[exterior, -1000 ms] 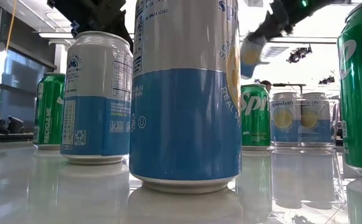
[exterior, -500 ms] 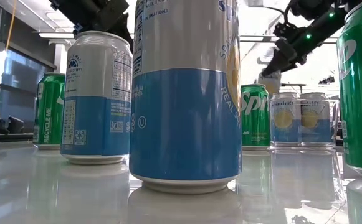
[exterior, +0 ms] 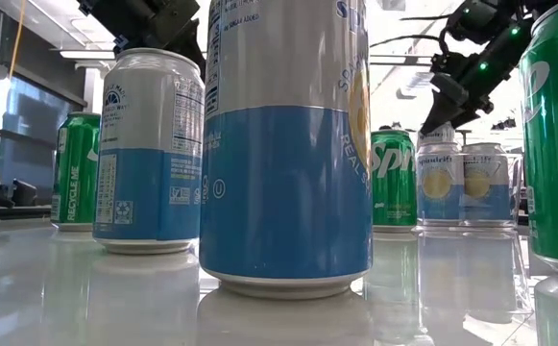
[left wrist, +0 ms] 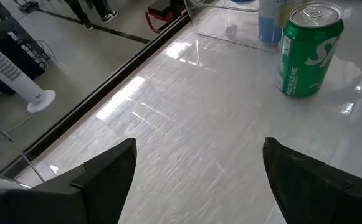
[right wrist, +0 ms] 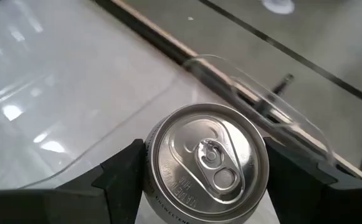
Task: Sort soda cans
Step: Put the blue-white soda can into the top right transparent bin
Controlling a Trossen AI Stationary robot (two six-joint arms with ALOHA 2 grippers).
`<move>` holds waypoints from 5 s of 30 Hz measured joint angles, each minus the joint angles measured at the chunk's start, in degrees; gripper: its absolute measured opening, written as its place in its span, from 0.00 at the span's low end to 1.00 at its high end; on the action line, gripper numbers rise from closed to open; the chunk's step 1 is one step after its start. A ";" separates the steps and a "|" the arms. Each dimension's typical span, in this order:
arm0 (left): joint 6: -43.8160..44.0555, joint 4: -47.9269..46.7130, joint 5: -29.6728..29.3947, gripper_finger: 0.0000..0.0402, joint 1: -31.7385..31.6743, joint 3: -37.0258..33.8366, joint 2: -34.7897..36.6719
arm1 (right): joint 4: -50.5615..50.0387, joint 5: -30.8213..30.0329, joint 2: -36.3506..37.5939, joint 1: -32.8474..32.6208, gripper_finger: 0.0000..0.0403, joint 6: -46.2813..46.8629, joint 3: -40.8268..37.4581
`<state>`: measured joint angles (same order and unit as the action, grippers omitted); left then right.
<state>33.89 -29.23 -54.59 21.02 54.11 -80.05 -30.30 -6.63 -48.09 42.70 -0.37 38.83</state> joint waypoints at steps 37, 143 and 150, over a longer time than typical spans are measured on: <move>-0.04 -0.02 0.28 0.81 0.00 -0.02 0.00 | -10.83 -0.65 -8.48 3.15 0.78 0.81 0.31; -21.87 38.15 -9.03 0.81 24.92 0.00 -6.88 | 8.65 9.22 -66.14 -68.48 0.75 3.84 47.67; -21.54 37.99 -9.03 0.81 24.90 0.00 -6.88 | -0.10 -7.44 -63.41 -68.91 0.71 10.67 47.55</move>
<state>12.35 8.76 -63.61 45.91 54.11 -86.94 -30.40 -14.08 -111.51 -26.22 10.30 86.38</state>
